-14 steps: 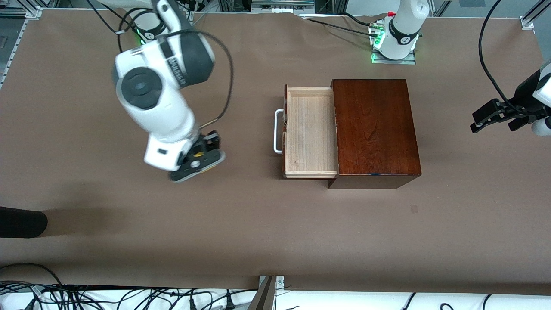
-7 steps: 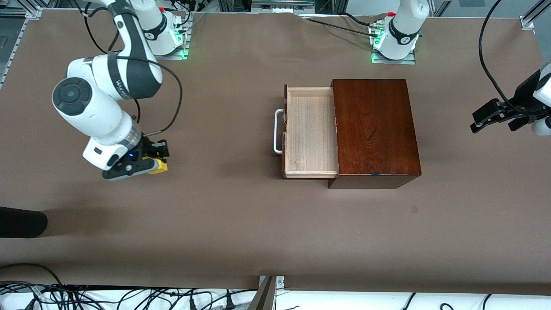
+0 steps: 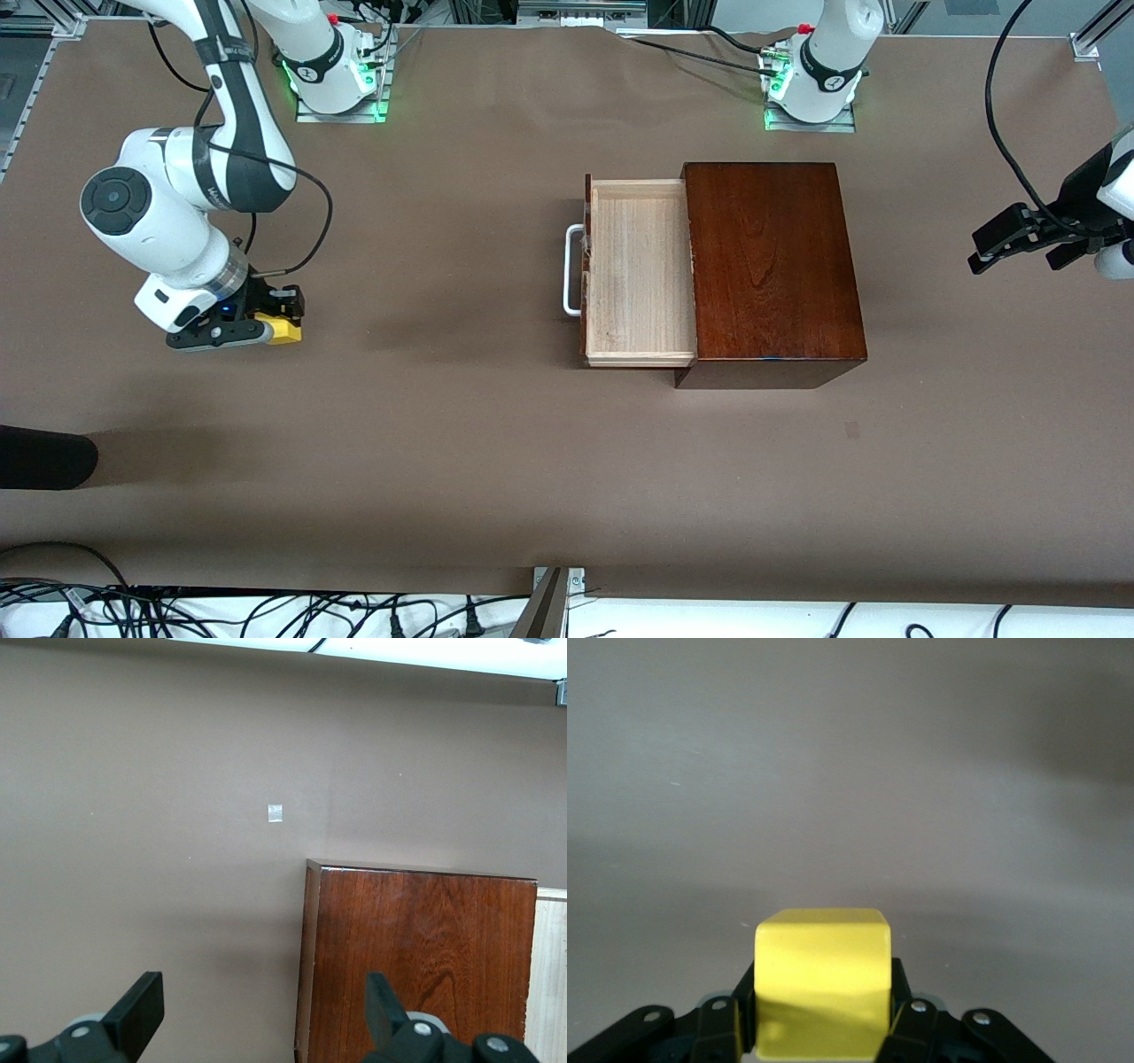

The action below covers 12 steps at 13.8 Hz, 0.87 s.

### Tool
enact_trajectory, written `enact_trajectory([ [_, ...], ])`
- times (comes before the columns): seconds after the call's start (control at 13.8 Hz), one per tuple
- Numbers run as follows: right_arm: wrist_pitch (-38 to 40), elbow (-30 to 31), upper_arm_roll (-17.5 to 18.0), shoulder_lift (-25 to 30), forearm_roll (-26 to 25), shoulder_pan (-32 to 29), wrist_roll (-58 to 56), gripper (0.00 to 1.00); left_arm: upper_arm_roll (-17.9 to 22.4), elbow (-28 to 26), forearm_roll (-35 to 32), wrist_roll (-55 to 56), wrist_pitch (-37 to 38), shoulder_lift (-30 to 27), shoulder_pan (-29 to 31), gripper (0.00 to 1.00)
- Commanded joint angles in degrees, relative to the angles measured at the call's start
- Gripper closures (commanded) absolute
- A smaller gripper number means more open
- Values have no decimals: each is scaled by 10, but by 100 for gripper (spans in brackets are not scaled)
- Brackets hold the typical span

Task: Open drawer, take yellow block, close drawer
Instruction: 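Lift the yellow cube out and carry it beside the box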

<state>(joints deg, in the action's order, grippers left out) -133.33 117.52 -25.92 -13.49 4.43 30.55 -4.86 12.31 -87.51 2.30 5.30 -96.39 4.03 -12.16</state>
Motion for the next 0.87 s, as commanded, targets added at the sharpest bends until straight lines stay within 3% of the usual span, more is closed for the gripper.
enact_trajectory([
  [0.0, -53, 57, -30, 22, 12, 7, -9, 97, 0, 16, 14, -9, 7, 6, 3, 0],
  [0.22, -133, 105, -33, 12, 42, 5, -9, 97, 0, 16, 15, -9, 9, 6, 3, 0],
  [0.8, -189, 127, -33, -29, 148, 2, -69, 97, 0, 16, 16, -10, 10, 6, 4, 0],
])
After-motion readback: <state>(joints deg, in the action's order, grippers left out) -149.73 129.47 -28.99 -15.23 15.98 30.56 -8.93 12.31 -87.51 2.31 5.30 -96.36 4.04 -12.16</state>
